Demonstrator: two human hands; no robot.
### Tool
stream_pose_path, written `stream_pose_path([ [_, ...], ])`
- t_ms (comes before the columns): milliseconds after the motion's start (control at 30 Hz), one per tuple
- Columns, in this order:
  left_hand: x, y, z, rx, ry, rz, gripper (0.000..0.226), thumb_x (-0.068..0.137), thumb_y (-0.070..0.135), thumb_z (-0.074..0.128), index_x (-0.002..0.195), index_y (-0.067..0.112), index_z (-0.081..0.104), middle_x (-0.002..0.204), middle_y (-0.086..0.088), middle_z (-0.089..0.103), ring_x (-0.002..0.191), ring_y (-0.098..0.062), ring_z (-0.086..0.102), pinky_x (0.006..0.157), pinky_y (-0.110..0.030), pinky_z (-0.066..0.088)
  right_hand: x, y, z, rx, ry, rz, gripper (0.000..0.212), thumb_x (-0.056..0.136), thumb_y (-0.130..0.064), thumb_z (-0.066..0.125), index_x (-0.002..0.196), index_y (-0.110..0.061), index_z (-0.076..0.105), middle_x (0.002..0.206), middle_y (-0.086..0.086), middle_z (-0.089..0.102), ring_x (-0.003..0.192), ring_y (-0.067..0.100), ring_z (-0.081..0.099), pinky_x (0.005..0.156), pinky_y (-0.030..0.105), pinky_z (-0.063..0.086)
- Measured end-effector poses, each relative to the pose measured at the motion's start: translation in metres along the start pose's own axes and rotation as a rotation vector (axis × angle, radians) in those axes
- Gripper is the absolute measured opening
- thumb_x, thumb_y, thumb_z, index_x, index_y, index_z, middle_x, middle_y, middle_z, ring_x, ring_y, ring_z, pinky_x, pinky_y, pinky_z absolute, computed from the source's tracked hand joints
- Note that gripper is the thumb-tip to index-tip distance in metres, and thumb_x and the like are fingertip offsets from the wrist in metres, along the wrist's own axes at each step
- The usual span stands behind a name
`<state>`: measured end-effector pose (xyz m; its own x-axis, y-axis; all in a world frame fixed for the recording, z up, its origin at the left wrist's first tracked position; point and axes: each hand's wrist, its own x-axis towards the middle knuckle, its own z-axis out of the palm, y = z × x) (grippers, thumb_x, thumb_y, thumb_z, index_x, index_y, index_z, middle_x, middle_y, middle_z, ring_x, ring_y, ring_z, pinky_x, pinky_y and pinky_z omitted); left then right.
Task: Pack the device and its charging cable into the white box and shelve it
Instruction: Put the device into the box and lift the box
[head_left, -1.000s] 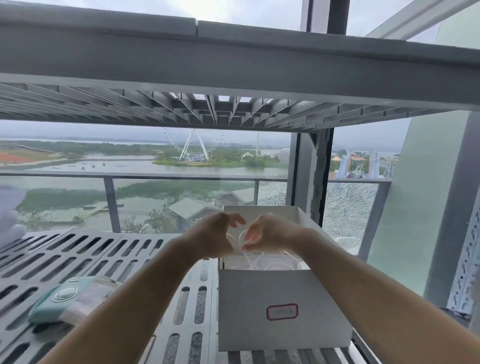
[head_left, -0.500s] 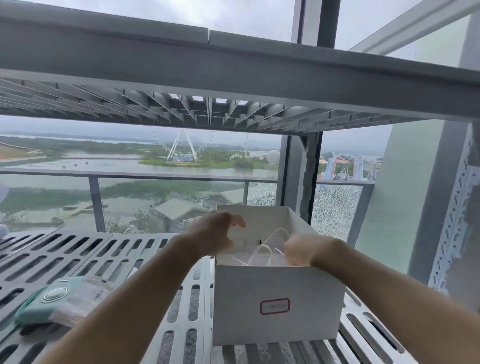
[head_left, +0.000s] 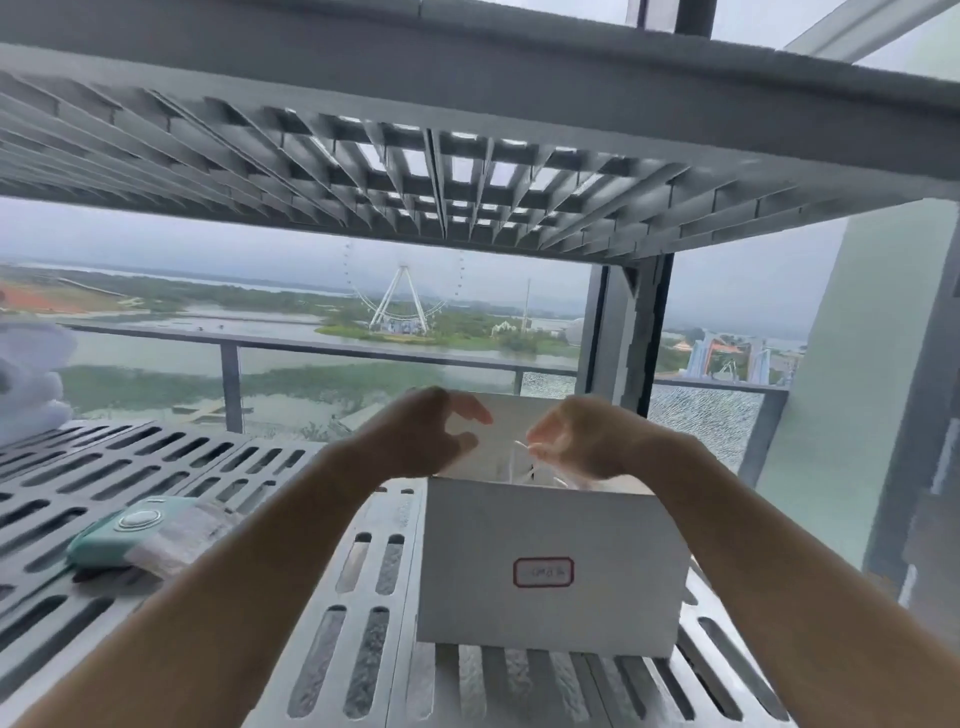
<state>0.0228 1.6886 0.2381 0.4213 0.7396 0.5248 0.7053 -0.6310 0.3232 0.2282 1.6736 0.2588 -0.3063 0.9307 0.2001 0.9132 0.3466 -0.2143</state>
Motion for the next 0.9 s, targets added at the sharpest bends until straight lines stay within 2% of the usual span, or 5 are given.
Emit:
stream_pose_path([
  [67, -0.014, -0.009, -0.005, -0.008, 0.050, -0.022, 0.024, 0.086, 0.024, 0.060, 0.108, 0.032, 0.064, 0.118, 0.010, 0.063, 0.104, -0.008, 0.055, 0.086, -0.019, 0.036, 0.001, -0.014, -0.001, 0.022, 0.127, -0.111, 0.023, 0.088, -0.027, 0.060, 0.107, -0.015, 0.067, 0.114, -0.003, 0.067, 0.100, 0.012, 0.062, 0.088, 0.020, 0.043],
  [233, -0.054, -0.038, -0.026, 0.067, 0.065, -0.097, 0.023, 0.085, 0.027, 0.062, 0.107, 0.031, 0.063, 0.115, 0.006, 0.065, 0.102, -0.009, 0.058, 0.091, -0.028, 0.046, 0.007, -0.075, 0.009, 0.069, 0.308, -0.338, 0.022, 0.082, -0.030, 0.068, 0.101, -0.021, 0.070, 0.099, -0.006, 0.072, 0.080, 0.004, 0.063, 0.081, 0.020, 0.047],
  [500, -0.119, -0.117, -0.085, 0.184, 0.053, -0.237, 0.024, 0.083, 0.028, 0.063, 0.107, 0.031, 0.064, 0.110, 0.008, 0.067, 0.095, -0.008, 0.059, 0.078, -0.024, 0.044, 0.039, -0.170, 0.068, 0.088, 0.267, -0.482, 0.027, 0.080, -0.028, 0.070, 0.105, -0.019, 0.068, 0.100, -0.003, 0.071, 0.082, 0.008, 0.065, 0.079, 0.022, 0.050],
  [700, -0.154, -0.177, -0.107, 0.239, 0.030, -0.265, 0.024, 0.081, 0.029, 0.063, 0.104, 0.033, 0.065, 0.107, 0.011, 0.067, 0.086, -0.001, 0.054, 0.074, -0.017, 0.036, 0.076, -0.223, 0.128, 0.162, 0.173, -0.444, 0.023, 0.081, -0.027, 0.069, 0.103, -0.020, 0.068, 0.100, -0.002, 0.071, 0.083, 0.009, 0.065, 0.079, 0.026, 0.054],
  [900, -0.172, -0.227, -0.106, 0.264, -0.116, -0.257, 0.035, 0.080, 0.033, 0.065, 0.115, 0.033, 0.058, 0.121, 0.008, 0.059, 0.107, -0.008, 0.052, 0.090, -0.023, 0.038, 0.104, -0.250, 0.179, 0.175, 0.071, -0.391, 0.041, 0.079, -0.037, 0.070, 0.113, -0.016, 0.064, 0.111, 0.001, 0.068, 0.096, 0.011, 0.062, 0.086, 0.025, 0.049],
])
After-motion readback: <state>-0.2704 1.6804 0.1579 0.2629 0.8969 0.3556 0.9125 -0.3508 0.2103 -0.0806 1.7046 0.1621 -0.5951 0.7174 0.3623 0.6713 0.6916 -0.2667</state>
